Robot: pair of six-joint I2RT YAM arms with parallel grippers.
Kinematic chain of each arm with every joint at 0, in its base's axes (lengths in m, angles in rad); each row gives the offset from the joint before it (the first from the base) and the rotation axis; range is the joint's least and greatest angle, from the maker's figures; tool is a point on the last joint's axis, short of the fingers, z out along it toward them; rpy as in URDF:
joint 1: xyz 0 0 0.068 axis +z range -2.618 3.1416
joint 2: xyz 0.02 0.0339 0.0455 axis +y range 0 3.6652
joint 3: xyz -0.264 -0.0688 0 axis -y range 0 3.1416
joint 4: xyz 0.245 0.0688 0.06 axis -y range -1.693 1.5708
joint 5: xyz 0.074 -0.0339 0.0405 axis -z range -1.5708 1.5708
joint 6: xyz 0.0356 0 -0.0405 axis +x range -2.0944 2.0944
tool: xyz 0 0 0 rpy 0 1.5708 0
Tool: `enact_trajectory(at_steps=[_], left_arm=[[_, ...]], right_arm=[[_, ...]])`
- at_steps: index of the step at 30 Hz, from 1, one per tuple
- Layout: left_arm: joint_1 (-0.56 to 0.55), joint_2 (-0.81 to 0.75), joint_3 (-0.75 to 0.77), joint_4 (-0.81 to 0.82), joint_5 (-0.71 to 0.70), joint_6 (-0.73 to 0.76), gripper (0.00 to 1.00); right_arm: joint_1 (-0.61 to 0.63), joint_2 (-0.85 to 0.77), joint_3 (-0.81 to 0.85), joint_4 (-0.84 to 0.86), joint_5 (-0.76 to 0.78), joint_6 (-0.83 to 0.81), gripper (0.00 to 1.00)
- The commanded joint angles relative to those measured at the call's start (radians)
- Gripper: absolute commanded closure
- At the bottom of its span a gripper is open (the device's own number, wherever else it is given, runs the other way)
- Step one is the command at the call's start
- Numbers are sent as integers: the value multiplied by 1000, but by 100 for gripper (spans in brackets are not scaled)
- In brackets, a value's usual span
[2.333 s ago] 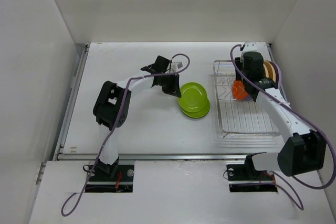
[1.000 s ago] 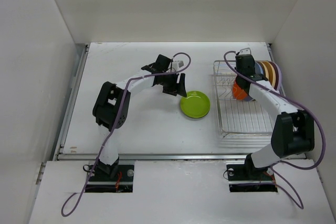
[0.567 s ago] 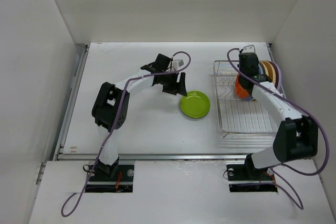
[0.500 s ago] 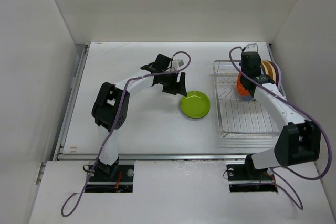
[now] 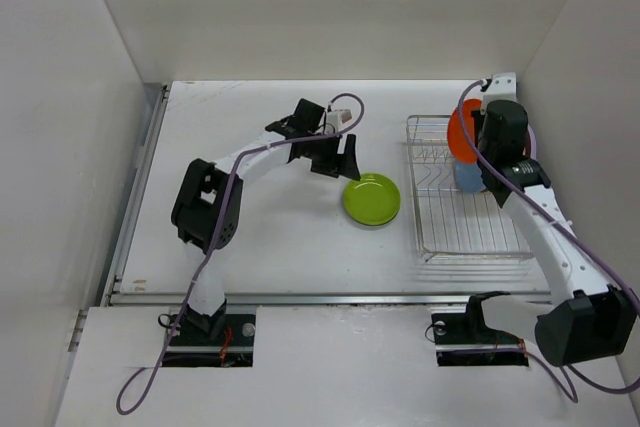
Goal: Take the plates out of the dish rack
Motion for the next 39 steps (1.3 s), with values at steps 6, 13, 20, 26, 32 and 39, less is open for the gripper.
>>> enact_trajectory(at_steps=[6, 13, 20, 26, 32, 39], left_arm=[[-4, -204, -58, 163, 227, 34, 30], [-4, -236, -92, 226, 289, 25, 34], [-4, -226, -92, 226, 289, 25, 39], [-4, -216, -92, 226, 289, 25, 52], [-13, -216, -92, 217, 300, 25, 60], [-24, -207, -92, 208, 300, 43, 80]], right_arm=[[2, -68, 46, -83, -579, 93, 100], [2, -37, 73, -159, -879, 103, 100], [2, -28, 83, -198, -1038, 103, 100], [2, -19, 83, -207, -1120, 103, 100], [2, -10, 92, -207, -1187, 103, 100], [2, 10, 83, -207, -1243, 112, 100]])
